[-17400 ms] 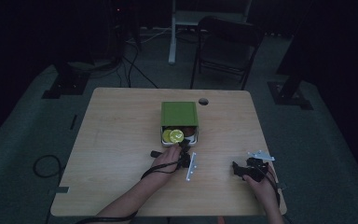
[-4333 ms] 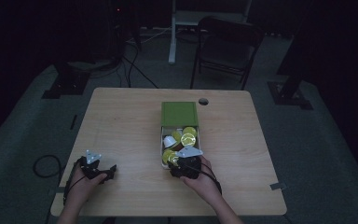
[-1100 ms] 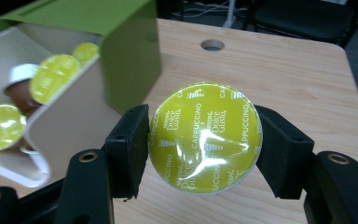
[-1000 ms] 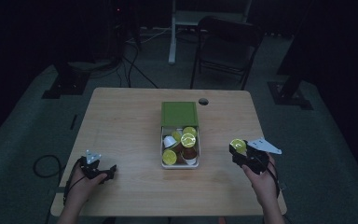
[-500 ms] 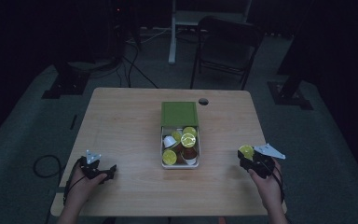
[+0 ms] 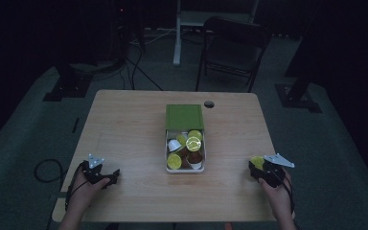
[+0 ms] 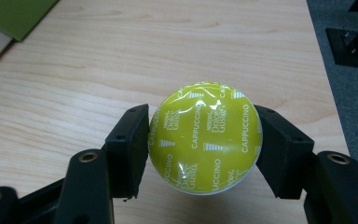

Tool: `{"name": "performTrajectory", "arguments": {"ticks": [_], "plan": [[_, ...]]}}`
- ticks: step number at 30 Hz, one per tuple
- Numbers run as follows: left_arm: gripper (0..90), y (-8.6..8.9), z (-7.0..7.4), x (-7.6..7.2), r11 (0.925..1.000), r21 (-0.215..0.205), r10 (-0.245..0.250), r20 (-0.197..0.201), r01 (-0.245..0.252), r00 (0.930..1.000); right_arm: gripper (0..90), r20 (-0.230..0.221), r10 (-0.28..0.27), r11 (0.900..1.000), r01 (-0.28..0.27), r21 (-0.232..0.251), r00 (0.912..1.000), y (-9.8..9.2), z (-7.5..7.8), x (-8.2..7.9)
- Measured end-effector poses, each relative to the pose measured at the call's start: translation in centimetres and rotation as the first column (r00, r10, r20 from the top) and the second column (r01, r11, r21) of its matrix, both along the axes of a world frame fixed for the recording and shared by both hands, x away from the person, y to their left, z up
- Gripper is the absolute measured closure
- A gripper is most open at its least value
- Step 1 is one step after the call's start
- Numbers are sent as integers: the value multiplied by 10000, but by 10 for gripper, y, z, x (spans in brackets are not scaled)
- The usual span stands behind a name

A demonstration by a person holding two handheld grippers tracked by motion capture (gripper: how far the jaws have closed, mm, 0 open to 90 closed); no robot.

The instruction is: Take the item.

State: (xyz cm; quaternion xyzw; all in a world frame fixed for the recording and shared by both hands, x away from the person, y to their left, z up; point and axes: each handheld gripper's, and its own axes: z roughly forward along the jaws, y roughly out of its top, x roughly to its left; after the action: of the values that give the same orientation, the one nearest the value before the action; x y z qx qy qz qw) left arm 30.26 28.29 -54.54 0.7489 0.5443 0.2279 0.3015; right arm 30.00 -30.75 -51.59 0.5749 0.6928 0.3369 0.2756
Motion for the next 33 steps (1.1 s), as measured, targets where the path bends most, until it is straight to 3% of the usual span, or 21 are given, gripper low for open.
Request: {"name": "performTrajectory", "arguments": {"ticks": [17,29,33], "plan": [[93,0,0,0,10000,-2,1,1,-1,10000,397,-475,-363,9993,359,-95,9982,-12,-14,-2],[93,0,0,0,10000,-2,1,1,-1,10000,394,-632,-222,9997,219,-54,9978,-11,-14,-1],[93,0,0,0,10000,-1,1,0,-1,10000,349,-669,-100,9999,103,52,9977,-10,-12,-1]]}}
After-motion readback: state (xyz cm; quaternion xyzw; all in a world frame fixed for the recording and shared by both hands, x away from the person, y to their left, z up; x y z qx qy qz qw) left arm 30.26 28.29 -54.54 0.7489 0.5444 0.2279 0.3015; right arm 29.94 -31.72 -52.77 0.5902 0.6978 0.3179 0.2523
